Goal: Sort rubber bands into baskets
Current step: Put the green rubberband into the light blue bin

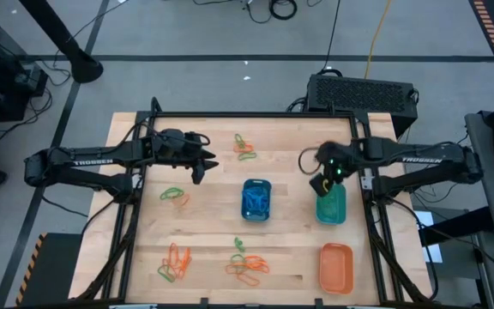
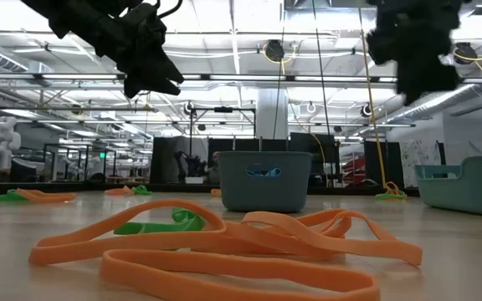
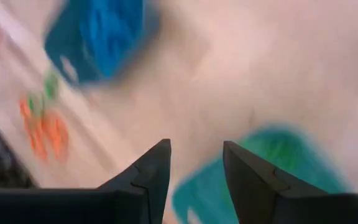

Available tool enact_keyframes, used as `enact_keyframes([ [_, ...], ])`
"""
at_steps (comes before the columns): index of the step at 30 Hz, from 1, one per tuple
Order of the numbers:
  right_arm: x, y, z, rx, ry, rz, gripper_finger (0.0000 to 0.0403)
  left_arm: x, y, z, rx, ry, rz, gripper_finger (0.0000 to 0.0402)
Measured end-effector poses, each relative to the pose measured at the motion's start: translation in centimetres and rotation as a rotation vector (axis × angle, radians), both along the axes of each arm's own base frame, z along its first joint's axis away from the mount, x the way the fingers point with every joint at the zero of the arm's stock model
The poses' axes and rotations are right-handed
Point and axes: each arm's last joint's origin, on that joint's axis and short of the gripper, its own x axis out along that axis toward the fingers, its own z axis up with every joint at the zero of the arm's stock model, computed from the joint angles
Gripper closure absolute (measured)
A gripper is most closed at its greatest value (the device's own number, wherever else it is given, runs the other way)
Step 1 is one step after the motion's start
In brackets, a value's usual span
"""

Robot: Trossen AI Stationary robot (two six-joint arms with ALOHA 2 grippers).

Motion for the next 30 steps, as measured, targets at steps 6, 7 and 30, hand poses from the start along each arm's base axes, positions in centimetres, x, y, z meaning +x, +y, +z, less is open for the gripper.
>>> enact_keyframes([
  [6, 1.3, -2.6, 1.7, -0.101, -0.046, -0.048, 0.0264, 0.0, -0.2, 0.0, -0.057, -0.008, -0.024, 0.0230],
  [7, 1.8, -3.0, 1.5, -0.096, -0.048, -0.037, 0.0264, 0.1, -0.3, 0.0, -0.070, -0.010, -0.026, 0.0230],
  [30, 21.6, -15.6, -8.3, -0.278, -0.075, 0.390, 0.0264, -0.6, -3.4, -1.6, -0.192, 0.193, 0.001, 0.0230],
])
